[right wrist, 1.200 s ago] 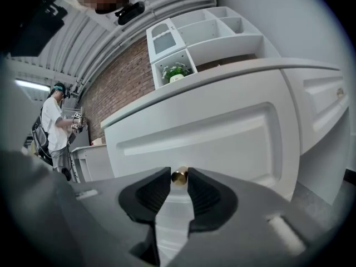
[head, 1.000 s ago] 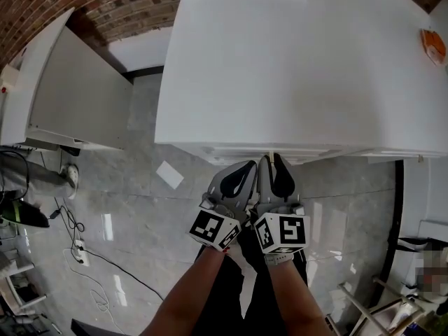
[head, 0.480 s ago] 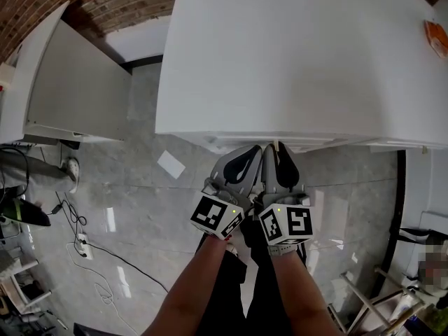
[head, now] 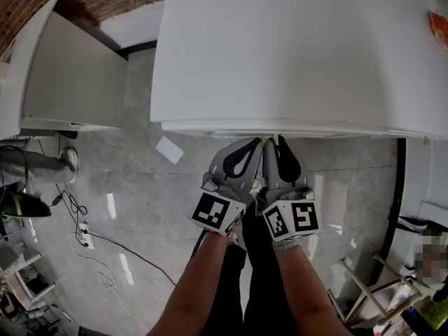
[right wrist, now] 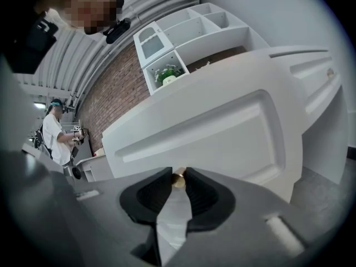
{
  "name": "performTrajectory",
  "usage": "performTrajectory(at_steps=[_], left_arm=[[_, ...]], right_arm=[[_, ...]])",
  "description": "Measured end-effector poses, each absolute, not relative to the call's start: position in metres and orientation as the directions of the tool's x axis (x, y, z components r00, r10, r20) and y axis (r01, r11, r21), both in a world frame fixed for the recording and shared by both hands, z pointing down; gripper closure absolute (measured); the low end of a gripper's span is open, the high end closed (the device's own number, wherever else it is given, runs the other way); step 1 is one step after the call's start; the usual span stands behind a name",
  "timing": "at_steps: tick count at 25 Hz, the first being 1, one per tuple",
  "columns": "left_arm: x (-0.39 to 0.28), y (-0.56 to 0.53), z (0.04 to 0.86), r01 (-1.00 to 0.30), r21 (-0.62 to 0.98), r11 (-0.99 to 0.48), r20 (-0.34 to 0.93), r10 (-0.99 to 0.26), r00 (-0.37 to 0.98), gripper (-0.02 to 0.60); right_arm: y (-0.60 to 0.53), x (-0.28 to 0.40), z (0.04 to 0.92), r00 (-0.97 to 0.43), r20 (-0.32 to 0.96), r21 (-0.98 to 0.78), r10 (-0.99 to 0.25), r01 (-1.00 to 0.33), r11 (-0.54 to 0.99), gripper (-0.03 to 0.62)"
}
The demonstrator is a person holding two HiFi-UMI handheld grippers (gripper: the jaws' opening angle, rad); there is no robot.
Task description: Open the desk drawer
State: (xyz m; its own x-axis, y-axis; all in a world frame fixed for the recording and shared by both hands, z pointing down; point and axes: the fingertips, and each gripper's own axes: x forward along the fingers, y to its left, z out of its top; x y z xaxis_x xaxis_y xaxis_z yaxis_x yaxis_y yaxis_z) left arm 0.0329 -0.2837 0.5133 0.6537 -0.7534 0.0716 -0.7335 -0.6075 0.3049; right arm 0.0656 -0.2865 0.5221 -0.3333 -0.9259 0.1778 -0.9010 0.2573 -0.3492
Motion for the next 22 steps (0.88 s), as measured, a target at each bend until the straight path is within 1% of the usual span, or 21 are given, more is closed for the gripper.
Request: performTrajectory(at_steps=[9,22], left_arm=[[0.033,-0.262,0.511,-0.736,0.306,-0.604,0.075,-0.755,0.651,0.595],[0.036,-0.239,0.512,-0.718,0.285,-0.634,0.094,-0.728,0.680,0.595]], right_arm=[[-0.263,0.064,0.521,-0.343,0.189,-0.347,-0.920,-0.900,0.264,0.522],[-0.241,0.067,0.522,-0.337,0.187,-0.351,-0.923,-0.900,0.258,0.522]])
